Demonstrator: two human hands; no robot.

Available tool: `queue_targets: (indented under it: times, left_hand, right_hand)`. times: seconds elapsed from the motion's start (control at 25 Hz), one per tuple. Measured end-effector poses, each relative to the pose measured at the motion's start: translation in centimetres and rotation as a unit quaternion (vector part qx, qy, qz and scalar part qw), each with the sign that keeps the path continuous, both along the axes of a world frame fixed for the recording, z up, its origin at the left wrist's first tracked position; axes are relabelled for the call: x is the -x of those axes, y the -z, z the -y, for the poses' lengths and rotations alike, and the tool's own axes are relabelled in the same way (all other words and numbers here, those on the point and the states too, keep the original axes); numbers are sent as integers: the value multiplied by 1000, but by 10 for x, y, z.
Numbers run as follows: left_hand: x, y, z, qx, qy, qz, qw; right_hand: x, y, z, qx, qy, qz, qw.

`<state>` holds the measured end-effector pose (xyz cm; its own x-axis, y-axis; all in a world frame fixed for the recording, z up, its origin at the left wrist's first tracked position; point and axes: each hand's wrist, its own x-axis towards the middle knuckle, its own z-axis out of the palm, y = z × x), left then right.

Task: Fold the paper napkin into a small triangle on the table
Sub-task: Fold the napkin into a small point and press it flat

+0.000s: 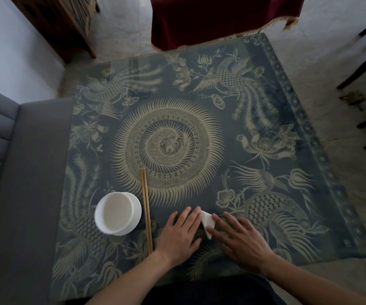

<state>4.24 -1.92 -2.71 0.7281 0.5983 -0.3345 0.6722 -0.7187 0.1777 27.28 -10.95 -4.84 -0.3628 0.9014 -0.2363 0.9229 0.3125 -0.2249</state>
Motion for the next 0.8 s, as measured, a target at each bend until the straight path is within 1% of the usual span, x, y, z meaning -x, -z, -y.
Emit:
queue_targets:
  times: [0.24, 0.44, 0.56, 0.8]
  left_hand:
    - [8, 0, -10, -3, 74, -49, 996]
    - [12, 4, -19, -5, 166, -60, 984]
    - [13, 4, -24, 5, 173, -66, 983]
    - [12, 1, -28, -1, 180, -79, 981]
  right_hand:
    - [-1, -8, -5, 0, -17, 10, 1000]
    - [-3, -11, -7, 4, -48, 63, 997]
    - [-4, -14, -10, 2, -61, 88, 994]
    - [-10, -19, -13, 11, -86, 92, 992]
